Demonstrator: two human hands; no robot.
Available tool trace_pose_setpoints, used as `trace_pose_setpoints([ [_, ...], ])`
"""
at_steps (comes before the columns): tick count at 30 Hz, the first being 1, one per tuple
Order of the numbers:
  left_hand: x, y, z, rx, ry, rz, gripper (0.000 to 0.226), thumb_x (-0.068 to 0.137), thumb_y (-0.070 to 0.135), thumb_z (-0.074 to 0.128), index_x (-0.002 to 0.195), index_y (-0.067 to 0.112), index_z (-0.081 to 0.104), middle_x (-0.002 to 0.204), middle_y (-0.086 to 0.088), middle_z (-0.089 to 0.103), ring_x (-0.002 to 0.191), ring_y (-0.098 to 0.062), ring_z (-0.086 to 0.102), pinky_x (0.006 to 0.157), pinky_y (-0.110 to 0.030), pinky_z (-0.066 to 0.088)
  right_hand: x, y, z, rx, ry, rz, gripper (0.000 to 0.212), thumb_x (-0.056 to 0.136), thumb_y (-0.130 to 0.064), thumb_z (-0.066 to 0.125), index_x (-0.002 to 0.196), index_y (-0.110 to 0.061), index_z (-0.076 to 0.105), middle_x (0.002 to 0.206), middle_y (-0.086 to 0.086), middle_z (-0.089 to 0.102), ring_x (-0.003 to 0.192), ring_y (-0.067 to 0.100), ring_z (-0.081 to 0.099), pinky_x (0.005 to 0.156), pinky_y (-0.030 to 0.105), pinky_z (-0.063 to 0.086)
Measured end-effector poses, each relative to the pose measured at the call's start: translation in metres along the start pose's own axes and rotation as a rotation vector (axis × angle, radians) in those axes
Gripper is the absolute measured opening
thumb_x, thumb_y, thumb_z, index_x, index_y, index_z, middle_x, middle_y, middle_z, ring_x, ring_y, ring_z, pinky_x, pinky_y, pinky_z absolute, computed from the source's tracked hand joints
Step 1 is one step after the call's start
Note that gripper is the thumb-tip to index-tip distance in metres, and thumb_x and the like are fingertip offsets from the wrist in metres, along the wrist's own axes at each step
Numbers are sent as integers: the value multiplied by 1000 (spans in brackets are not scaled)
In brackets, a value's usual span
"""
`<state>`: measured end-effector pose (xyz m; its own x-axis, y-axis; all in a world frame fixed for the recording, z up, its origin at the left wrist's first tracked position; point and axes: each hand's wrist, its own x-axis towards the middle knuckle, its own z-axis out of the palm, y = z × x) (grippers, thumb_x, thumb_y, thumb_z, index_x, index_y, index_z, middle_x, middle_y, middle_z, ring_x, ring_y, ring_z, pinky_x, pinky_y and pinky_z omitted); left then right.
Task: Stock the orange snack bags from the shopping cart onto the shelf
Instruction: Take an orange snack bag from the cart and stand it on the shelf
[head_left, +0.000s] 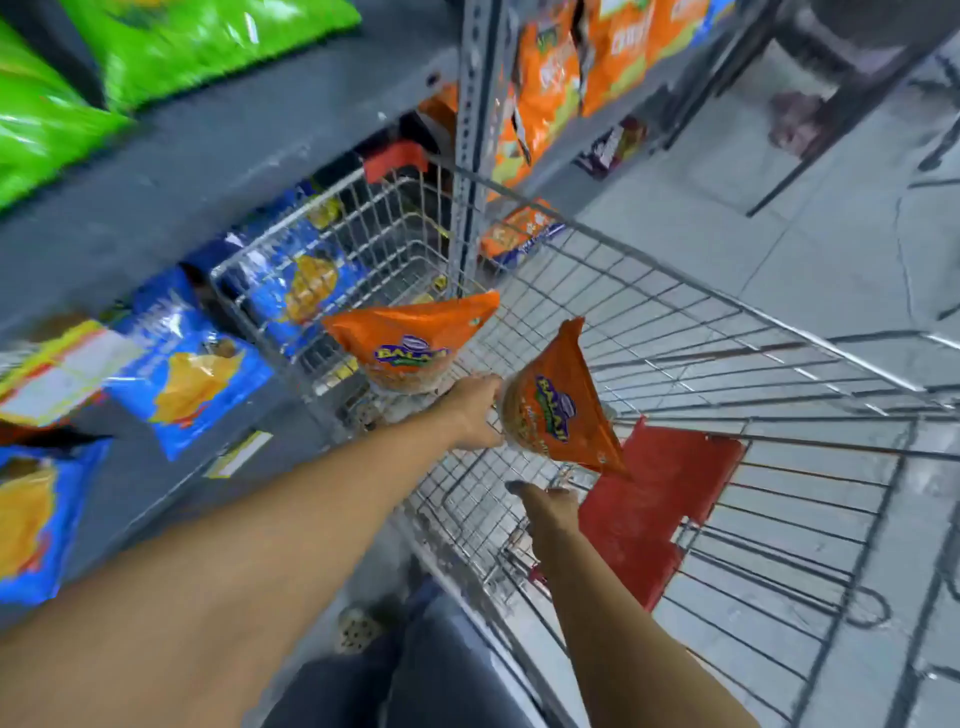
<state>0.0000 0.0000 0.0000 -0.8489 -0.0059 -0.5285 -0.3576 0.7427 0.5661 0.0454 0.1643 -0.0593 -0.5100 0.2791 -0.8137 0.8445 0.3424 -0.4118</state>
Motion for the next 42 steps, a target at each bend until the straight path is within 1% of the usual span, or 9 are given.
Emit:
trace_pose_setpoints([
  [7, 110, -19, 26, -46, -76, -14, 111, 70, 13, 81, 151, 6, 6, 161, -15, 7, 147, -27, 19, 117, -33, 21, 86, -8, 15, 103, 32, -492, 72, 58, -13, 90, 122, -8, 58, 119, 1, 58, 118, 23, 52, 92, 20, 40],
  [12, 150, -20, 48, -201, -211, 183, 21, 97, 22, 48, 104, 7, 60, 86, -7, 72, 72, -16, 70, 70, -28, 56, 113, -2, 23, 93, 75, -541, 77, 61, -13, 89, 128, -19, 52, 134, 10, 54, 122, 27, 49, 105, 36, 40],
  [16, 133, -14, 46, 28, -140, 286, 12, 96, 13, 49, 98, 13, 61, 87, 0, 66, 80, -16, 60, 77, -29, 45, 112, 0, 14, 138, 69, -484, 83, 60, -7, 89, 133, -7, 49, 128, 6, 55, 112, 16, 48, 88, 2, 39],
  [20, 92, -7, 24, 25, -226, 90, 85, 58, 17, 84, 135, 14, 48, 125, 2, 58, 114, -8, 50, 93, -17, 38, 76, -1, -2, 131, -28, -483, 85, 60, -1, 88, 134, -5, 46, 135, 11, 54, 119, 23, 50, 93, 26, 43],
  [24, 29, 12, -20, -51, -192, 106, 90, 57, 17, 89, 135, 12, 44, 139, -5, 54, 128, -20, 49, 103, -14, 29, 10, -15, -25, 195, -148, -522, 85, 55, 0, 89, 130, -5, 49, 128, 14, 60, 113, 30, 57, 97, 45, 50],
  [28, -47, 20, -68, -137, 25, 197, 84, 53, 25, 92, 123, 2, 51, 126, -16, 58, 117, -25, 54, 98, -35, 44, -58, -33, -53, 203, -321, -674, 68, 57, -6, 84, 119, -7, 58, 111, 8, 68, 97, 19, 67, 81, 35, 58],
  [32, -133, 21, -115, -288, 352, 239, 81, 53, 26, 92, 123, 9, 56, 108, 5, 63, 93, 18, 52, 81, 1, 39, -126, -70, -66, 203, -500, -822, 41, 65, -7, 76, 104, -17, 64, 94, -4, 71, 84, 7, 66, 72, 21, 53],
  [38, -268, 23, -201, -521, 897, 200, 59, 47, 35, 91, 98, 28, 61, 100, 2, 71, 92, -17, 68, 86, -35, 56, -265, -176, -46, 162, -737, -1212, 35, 78, 4, 66, 94, -27, 66, 79, -22, 72, 72, -7, 63, 65, 11, 53],
  [42, -362, 28, -271, -456, 1256, 252, 50, 52, 31, 91, 91, 31, 60, 81, 24, 66, 71, 17, 60, 68, -7, 50, -378, -230, -15, 279, -812, -1522, 35, 79, 13, 64, 100, -14, 58, 75, -26, 72, 72, -12, 63, 67, 5, 50],
])
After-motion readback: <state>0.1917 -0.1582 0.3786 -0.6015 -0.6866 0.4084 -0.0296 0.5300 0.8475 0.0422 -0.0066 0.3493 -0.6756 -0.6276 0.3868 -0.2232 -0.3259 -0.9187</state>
